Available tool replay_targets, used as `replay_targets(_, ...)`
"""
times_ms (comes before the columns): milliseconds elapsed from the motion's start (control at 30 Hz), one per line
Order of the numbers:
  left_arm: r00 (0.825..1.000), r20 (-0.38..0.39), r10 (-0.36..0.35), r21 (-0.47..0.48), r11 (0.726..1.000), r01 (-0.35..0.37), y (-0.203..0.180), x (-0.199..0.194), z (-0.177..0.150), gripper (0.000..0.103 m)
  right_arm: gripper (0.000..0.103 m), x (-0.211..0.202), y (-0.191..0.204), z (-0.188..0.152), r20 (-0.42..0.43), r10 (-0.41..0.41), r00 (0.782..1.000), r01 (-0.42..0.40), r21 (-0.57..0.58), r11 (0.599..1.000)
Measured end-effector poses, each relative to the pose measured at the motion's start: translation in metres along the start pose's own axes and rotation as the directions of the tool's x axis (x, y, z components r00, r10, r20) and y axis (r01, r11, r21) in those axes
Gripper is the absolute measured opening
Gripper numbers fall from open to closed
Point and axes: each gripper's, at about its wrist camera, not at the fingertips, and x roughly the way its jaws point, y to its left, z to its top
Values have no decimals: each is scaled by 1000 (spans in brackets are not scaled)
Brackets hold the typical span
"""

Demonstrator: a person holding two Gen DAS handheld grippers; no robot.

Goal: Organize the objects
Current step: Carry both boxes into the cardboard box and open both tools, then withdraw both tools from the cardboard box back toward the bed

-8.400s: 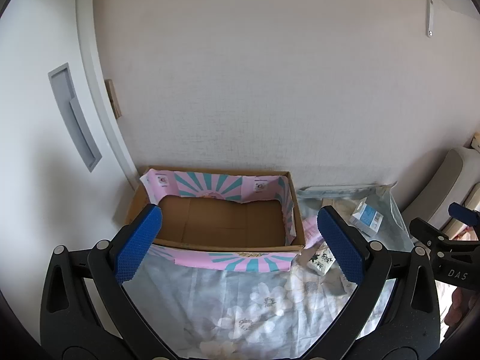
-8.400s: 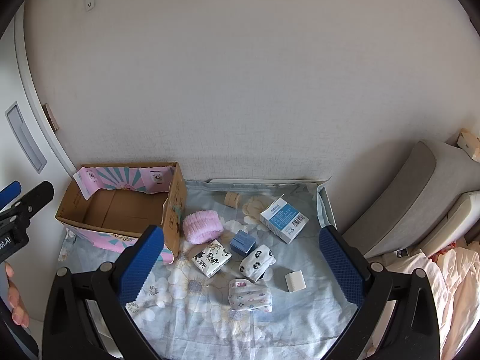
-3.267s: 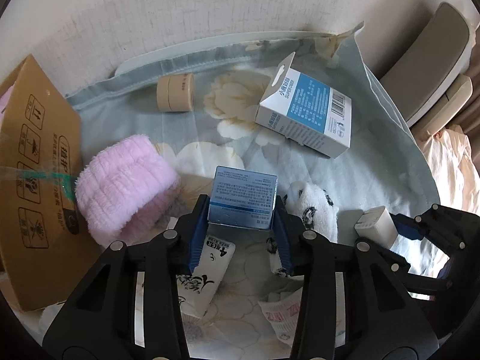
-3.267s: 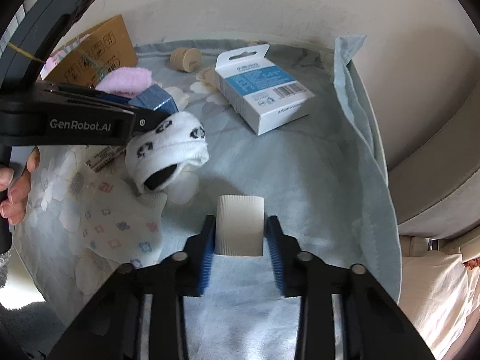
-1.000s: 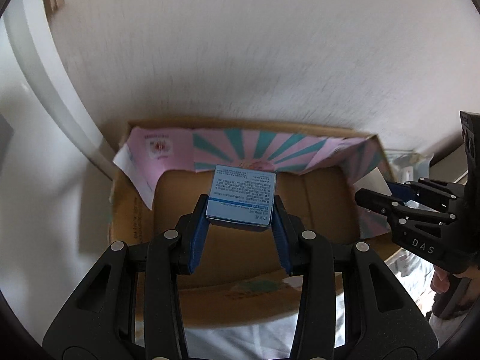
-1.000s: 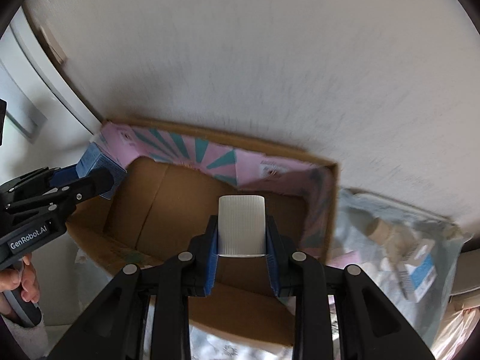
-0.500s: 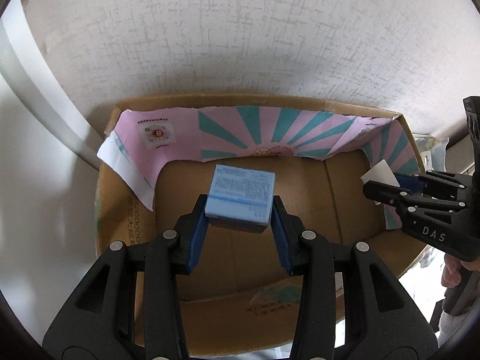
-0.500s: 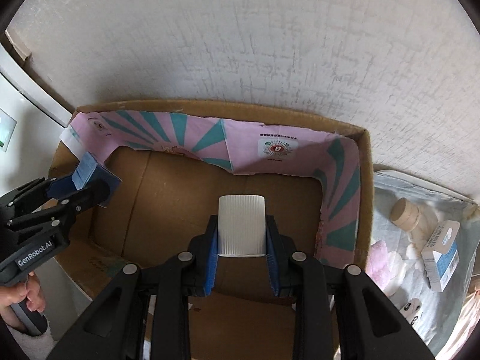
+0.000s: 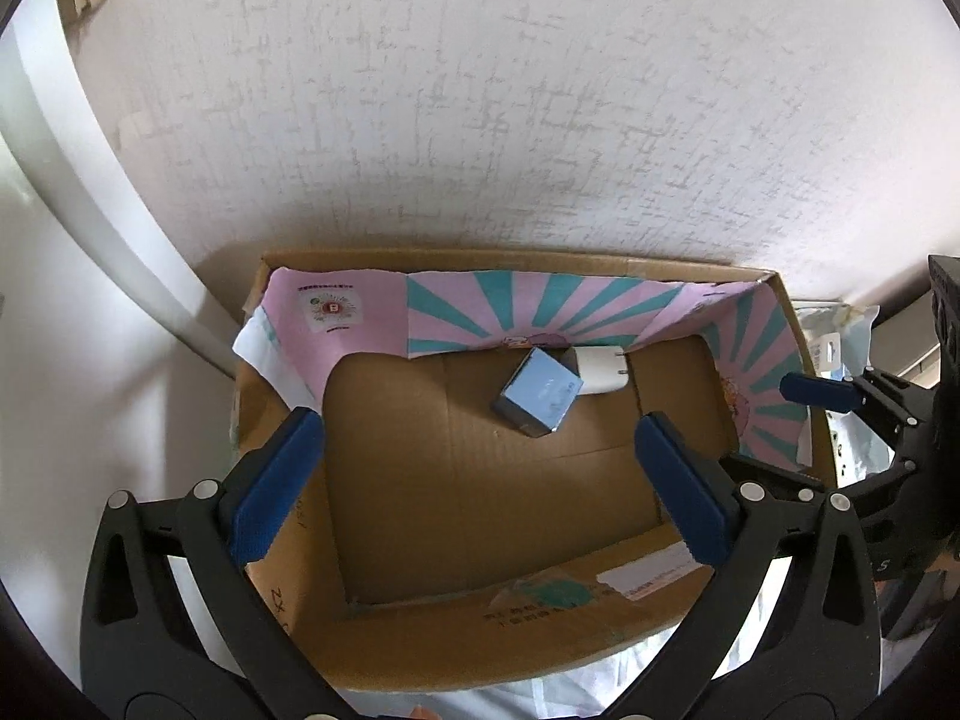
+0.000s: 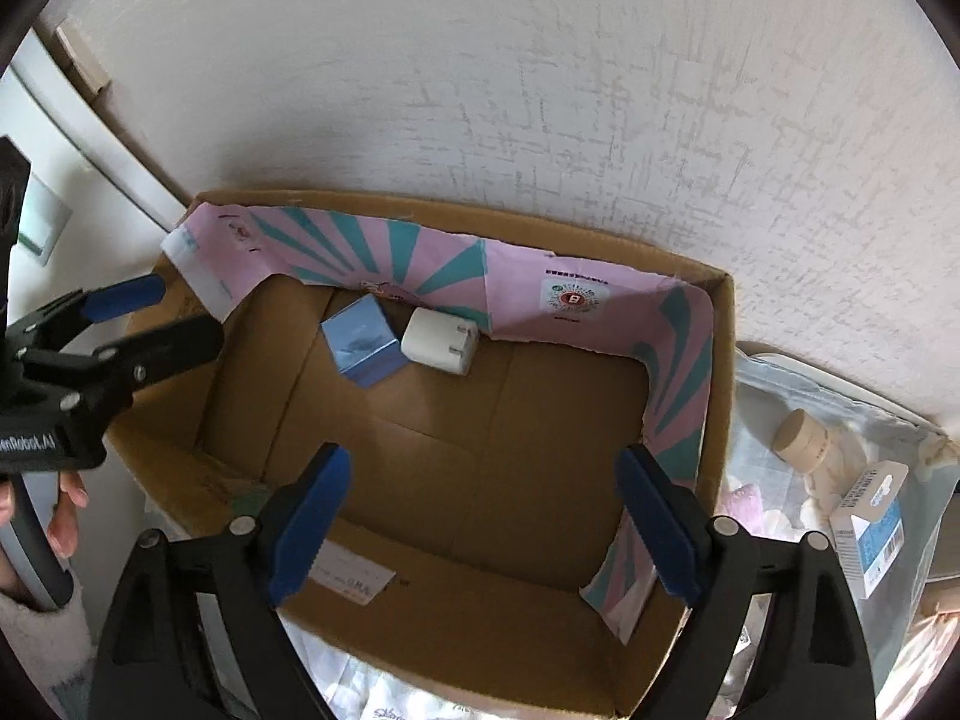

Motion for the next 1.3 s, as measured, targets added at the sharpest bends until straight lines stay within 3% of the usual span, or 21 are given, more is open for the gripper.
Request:
replay_targets(633,999,39,5,24,1000,-6,-25,-48,-6,103,88,-30,-1,-11,-1,2,1000,-2,-11,1000)
replay_targets(867,997,78,12,62,998,-17,-58,-82,-15,103,88,-66,-29,-17,12,-14,1000,14,-5,1000)
replay_targets(933,996,87,5,74,997,-11,-69,-90,-17,103,94,-77,-38,-20,18,-25,1000,25,-10,1000)
replay_targets(967,996,90,3,84,996,-11,-76,-94,-19,103,103,-82,-44,-22,15,-25,1000,25,-14,1000)
replay_targets(1200,991,130,-4,122,992,-12,-127,-115,-38,103,103,-113,-83,-41,20,-36,999,37,-40,999)
replay_targets(1300,989,149,-6,115,993,-12,-148,-120,-46,103,103,-125,-101,-51,64,-48,997,52,-62,997)
